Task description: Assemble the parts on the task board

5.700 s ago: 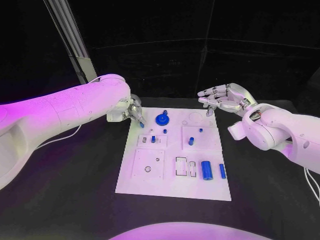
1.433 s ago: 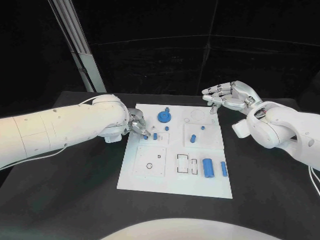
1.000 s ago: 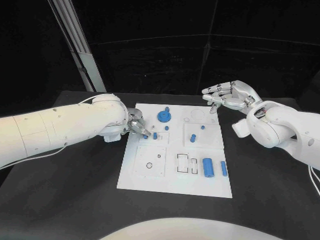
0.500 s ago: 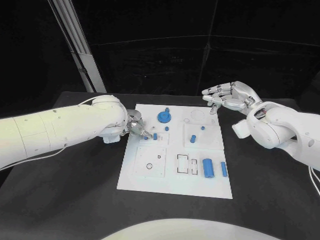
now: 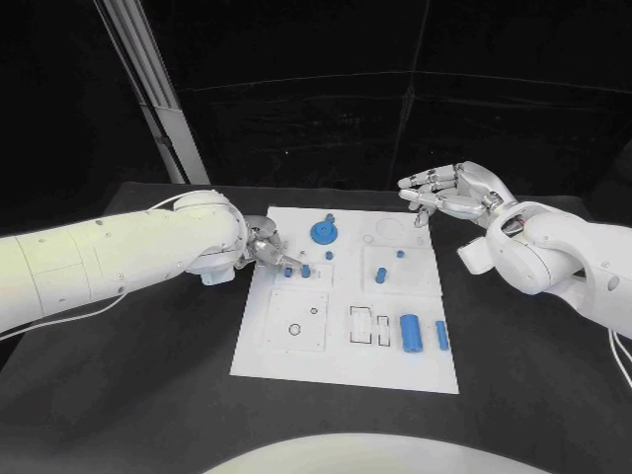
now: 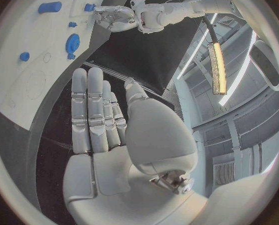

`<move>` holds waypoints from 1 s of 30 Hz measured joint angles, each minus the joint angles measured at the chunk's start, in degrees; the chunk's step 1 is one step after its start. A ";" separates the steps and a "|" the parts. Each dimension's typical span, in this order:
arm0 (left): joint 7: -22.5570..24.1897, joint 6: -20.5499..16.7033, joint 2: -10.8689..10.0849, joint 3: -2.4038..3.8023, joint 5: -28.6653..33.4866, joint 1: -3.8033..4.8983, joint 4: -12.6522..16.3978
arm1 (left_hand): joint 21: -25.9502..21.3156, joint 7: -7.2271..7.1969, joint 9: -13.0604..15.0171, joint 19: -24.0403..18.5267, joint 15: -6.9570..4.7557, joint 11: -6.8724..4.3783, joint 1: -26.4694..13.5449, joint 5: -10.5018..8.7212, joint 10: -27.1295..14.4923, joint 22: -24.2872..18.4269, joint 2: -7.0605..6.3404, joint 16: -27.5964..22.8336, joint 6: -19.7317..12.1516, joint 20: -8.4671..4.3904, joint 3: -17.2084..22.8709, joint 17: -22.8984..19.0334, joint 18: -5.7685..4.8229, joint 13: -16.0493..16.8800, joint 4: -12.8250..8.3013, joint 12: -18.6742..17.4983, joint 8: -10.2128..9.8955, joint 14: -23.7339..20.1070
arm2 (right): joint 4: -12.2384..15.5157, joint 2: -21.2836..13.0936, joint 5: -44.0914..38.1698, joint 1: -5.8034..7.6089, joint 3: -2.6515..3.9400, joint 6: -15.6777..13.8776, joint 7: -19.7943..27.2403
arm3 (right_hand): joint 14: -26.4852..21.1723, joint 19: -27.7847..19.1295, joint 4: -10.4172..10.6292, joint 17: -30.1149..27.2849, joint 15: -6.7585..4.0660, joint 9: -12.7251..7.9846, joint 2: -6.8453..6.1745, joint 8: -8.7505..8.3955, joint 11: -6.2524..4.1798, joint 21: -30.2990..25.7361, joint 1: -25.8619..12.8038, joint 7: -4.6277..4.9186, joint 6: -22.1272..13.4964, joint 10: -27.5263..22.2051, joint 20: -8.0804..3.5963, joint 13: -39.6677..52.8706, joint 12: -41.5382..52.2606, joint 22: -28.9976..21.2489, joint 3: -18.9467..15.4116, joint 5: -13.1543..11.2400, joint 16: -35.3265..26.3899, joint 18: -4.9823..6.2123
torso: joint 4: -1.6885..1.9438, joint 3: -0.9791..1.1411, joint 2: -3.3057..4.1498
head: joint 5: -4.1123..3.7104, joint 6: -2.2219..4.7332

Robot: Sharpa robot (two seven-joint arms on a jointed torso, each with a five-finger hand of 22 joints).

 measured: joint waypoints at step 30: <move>33.98 -15.56 4.17 -0.82 -3.10 0.37 -3.57 | -39.37 6.84 -16.37 -13.38 5.73 6.84 27.38 0.23 -23.33 -38.43 -1.03 -28.04 -3.01 5.13 3.11 -22.70 5.81 -31.49 -11.41 -29.23 -18.84 -8.11 | -0.30 0.29 0.00 -0.01 -0.02 0.08 -0.05 | 0.00 0.00 0.00 0.04 0.00 0.00 0.31 0.22 0.00 -0.25 -0.31 0.21 -0.21 0.00 0.00 -0.04 0.00 -0.04 0.00 0.00 -0.21 -0.01 | -0.09 -0.01 0.08 | -1.51 0.94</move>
